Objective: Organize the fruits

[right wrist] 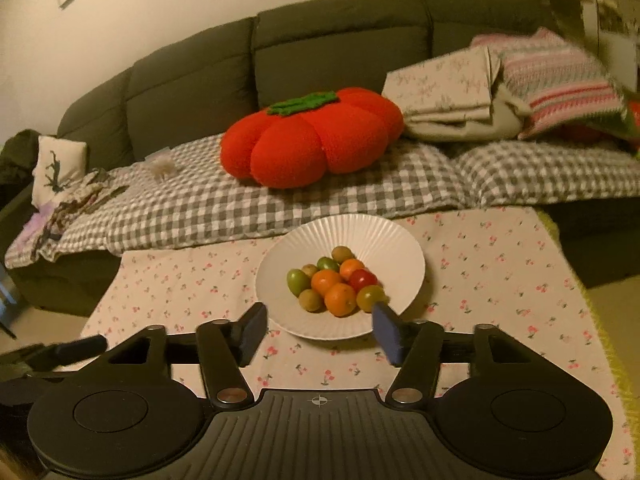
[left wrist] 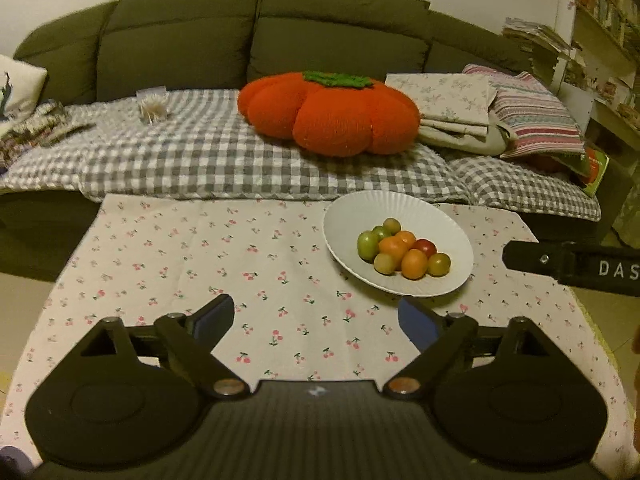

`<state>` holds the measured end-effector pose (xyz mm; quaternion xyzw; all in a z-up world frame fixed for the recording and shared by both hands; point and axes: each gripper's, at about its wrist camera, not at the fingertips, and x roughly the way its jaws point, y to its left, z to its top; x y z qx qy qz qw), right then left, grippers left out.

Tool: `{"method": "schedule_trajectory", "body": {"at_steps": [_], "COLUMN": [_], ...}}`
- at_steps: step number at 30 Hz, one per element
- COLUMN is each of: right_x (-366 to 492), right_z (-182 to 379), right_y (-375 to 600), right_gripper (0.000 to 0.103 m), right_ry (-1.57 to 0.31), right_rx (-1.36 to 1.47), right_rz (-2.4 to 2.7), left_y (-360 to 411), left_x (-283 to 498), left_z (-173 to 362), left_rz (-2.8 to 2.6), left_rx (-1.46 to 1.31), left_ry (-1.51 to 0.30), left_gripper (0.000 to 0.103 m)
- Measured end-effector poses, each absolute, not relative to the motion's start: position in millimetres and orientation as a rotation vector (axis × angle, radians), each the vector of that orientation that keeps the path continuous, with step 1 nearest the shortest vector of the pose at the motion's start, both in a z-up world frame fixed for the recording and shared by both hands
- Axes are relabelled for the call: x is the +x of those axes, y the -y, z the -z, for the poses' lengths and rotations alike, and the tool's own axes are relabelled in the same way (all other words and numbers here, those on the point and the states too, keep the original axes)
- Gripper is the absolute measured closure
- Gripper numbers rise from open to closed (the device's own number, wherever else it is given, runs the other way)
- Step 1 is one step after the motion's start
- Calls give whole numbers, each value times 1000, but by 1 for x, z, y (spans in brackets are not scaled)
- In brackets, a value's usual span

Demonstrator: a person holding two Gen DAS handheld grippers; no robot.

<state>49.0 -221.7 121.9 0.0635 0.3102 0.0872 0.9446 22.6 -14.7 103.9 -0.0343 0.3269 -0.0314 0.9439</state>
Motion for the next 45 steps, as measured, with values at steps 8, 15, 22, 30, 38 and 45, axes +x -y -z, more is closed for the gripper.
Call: {"method": "schedule_trajectory", "body": {"at_steps": [8, 15, 22, 30, 38, 45], "right_x": [19, -2, 1, -2, 1, 1], "right_z": [-118, -110, -99, -94, -95, -93], "right_y": [225, 213, 207, 203, 208, 208], "right_gripper": [27, 14, 5, 5, 5, 5], "right_ry": [-616, -596, -621, -646, -652, -658], "right_rx": [147, 58, 24, 32, 55, 52], "right_rz": [-151, -130, -118, -135, -128, -127], "left_y": [12, 7, 5, 8, 13, 12], "left_x": [-4, -15, -11, -9, -9, -8], "left_z": [-100, -92, -88, -84, -84, -83], "left_rz": [59, 29, 5, 7, 12, 14], "left_rx": [-62, -63, -61, -45, -37, -46], "left_ry": [-671, -678, -683, -692, -687, -698], "left_gripper": [9, 6, 6, 4, 1, 1]}}
